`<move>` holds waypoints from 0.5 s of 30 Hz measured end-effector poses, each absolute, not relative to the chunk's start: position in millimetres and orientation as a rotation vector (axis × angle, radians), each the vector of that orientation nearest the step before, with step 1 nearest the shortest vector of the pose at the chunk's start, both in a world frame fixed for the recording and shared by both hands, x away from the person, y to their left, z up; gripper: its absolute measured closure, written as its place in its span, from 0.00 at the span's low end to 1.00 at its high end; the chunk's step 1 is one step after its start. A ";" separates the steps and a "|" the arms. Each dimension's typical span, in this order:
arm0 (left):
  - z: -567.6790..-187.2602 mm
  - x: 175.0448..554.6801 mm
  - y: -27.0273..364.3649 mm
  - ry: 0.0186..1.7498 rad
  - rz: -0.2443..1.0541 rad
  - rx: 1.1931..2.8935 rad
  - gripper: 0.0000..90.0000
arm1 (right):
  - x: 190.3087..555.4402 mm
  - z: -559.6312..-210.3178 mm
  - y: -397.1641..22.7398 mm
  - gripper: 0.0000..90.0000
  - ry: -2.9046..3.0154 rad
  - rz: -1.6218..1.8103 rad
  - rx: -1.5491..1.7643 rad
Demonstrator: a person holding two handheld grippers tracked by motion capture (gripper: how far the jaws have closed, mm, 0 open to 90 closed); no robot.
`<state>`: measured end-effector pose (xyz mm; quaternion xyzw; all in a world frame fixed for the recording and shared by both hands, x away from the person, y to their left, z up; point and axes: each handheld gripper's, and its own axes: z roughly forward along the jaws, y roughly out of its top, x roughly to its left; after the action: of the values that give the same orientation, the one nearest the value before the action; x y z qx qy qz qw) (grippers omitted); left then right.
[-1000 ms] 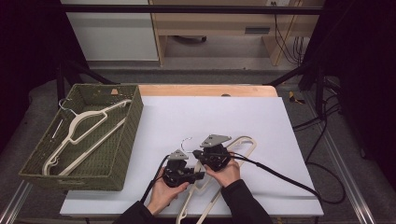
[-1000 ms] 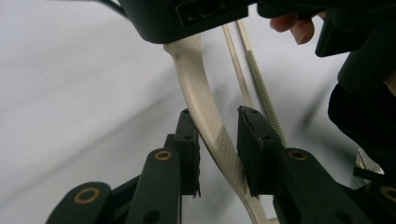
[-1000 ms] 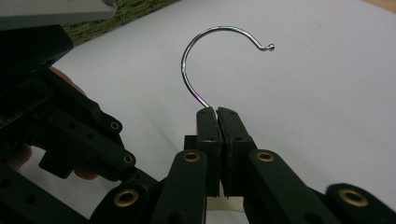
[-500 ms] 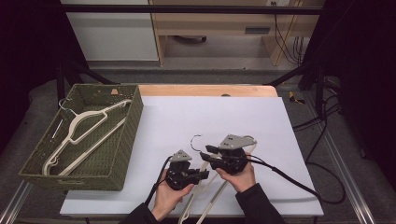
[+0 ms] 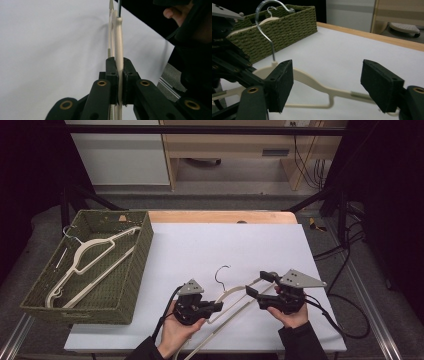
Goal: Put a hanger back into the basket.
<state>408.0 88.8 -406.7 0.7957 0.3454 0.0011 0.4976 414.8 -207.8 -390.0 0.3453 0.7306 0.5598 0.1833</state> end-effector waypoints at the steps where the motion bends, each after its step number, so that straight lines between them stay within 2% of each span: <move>1: -403.4 407.5 91.6 0.823 0.017 1.925 0.95 | 414.9 -389.8 -211.2 0.28 2.051 1.580 0.982; 8: -383.9 406.1 114.8 0.752 0.116 1.929 0.95 | 415.4 -390.6 -220.8 0.15 2.024 1.573 1.025; 15: -375.5 406.0 139.2 0.727 0.181 1.955 0.95 | 416.2 -390.0 -229.9 0.09 2.001 1.580 1.036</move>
<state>406.0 139.2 -375.5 0.8085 0.3008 0.0749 0.5002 416.2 -229.9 -390.0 0.3695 0.7133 0.5632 0.1936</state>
